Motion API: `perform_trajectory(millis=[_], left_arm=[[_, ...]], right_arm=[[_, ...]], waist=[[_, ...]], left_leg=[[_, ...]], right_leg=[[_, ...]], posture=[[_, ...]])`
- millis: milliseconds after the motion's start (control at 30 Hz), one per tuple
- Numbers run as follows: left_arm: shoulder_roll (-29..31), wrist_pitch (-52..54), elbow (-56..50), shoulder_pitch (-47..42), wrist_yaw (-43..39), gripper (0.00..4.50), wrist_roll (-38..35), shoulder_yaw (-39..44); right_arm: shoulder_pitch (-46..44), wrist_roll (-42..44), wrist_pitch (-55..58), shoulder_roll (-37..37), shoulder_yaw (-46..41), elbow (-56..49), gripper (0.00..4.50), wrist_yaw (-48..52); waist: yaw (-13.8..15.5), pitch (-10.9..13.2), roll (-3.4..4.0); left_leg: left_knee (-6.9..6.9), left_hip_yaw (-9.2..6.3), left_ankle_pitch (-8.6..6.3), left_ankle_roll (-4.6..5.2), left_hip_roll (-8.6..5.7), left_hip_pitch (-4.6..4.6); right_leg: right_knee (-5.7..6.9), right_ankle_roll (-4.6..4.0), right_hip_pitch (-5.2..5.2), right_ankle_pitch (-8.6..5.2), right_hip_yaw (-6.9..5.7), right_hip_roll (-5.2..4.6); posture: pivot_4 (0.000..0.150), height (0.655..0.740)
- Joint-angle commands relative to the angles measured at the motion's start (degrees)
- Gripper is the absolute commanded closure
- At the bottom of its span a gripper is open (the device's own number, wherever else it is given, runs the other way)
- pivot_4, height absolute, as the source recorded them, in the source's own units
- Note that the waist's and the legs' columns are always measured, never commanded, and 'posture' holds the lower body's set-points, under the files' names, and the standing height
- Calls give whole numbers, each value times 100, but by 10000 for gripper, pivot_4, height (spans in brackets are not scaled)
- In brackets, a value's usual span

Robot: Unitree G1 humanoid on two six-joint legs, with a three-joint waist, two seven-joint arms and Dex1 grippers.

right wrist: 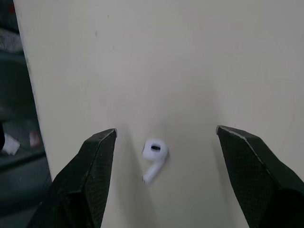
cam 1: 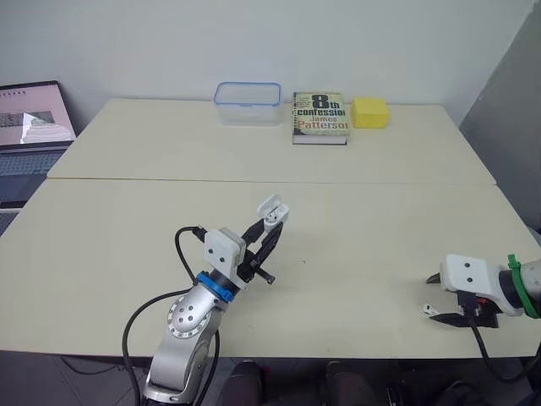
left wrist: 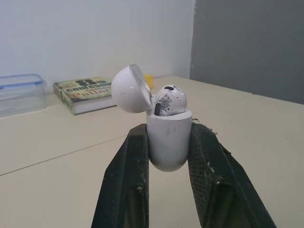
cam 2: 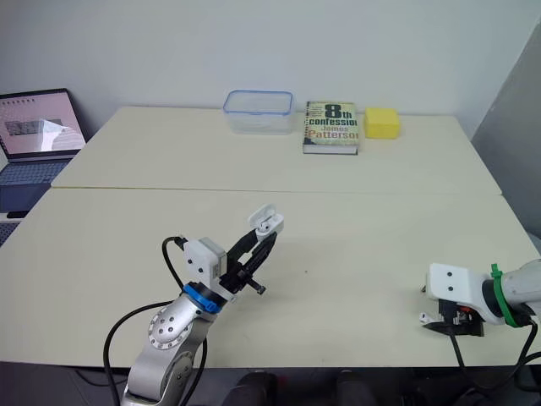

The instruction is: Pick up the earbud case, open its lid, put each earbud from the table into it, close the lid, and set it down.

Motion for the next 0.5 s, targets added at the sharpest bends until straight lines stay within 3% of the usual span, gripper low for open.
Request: perform_trajectory(millis=[33,233,500], left_arm=[[-23,-64,-246,11,44,37485,-5,-45],[-59,-80,-224,22,84,37485,28,-94],[-44,-112,-214,51,145,37485,53,-107]], right_arm=[[-94,-133,1240,-252,261,-736,10068,-226],[-807,-165,2159,12,1228,-775,10068,-541],[-1295,-190,2457,197,1844,-418,10068,-666]], waist=[[3,0,0],[-3,1,-2],[-9,0,-4]], left_leg=[[-1,-1,0,0,1,-1],[0,0,0,0,-1,-4],[0,-1,0,0,-1,-4]], right_leg=[[0,0,-1,0,-1,-1],[-6,0,-1,0,0,-3],[-7,0,-2,0,-3,-2]], posture=[[1500,7391],[1500,7391],[1500,7391]])
